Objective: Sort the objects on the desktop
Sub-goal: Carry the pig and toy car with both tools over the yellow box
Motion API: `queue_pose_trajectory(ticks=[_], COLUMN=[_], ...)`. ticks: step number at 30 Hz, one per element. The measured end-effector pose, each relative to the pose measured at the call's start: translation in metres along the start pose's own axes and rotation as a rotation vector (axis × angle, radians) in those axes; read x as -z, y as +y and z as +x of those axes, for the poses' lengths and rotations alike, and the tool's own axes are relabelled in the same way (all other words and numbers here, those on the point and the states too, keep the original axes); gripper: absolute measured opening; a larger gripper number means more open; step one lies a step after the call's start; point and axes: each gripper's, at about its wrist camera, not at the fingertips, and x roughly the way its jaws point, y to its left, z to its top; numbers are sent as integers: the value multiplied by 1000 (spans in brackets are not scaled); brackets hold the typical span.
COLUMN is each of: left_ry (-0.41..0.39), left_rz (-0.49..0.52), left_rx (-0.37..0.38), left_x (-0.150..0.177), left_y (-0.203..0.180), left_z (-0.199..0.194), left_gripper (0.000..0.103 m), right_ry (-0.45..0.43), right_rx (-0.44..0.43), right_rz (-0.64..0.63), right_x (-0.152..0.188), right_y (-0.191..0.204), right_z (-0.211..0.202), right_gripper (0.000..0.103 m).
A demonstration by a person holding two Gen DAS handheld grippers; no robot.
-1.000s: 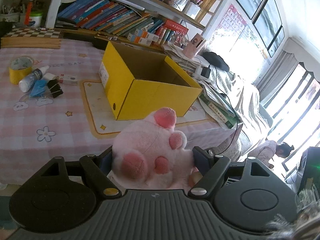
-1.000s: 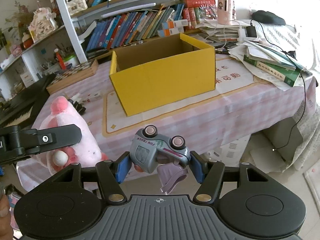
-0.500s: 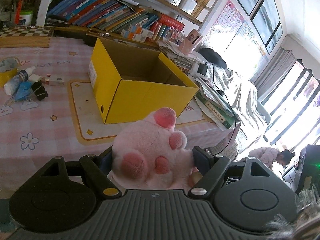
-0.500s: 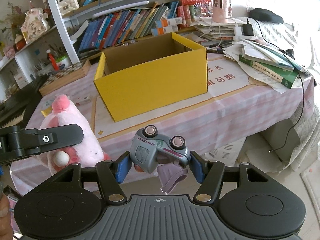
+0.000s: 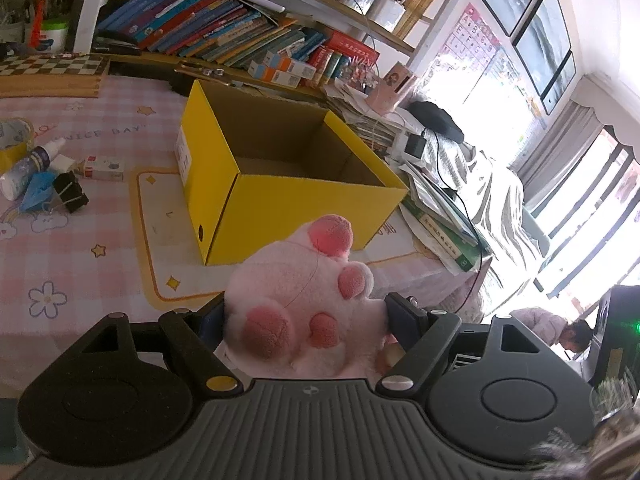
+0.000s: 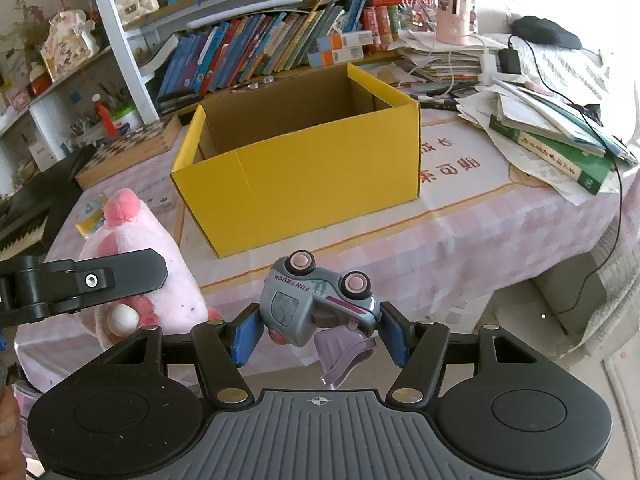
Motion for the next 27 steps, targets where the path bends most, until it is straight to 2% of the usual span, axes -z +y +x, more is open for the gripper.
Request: queue_pose_trajectory(ticks=[11, 27], left_ry=[-46, -216], left_rz=[15, 96], left_rx=[-35, -60], left_x=[-23, -91], left_y=[-7, -39], left_z=[3, 18], left_gripper=[78, 78], right_ry=[-20, -151], right_rx=[-54, -151], right_rz=[-54, -190], right_x=[-29, -114], right_y=[-4, -12], right_z=[11, 23], right_gripper=[63, 63])
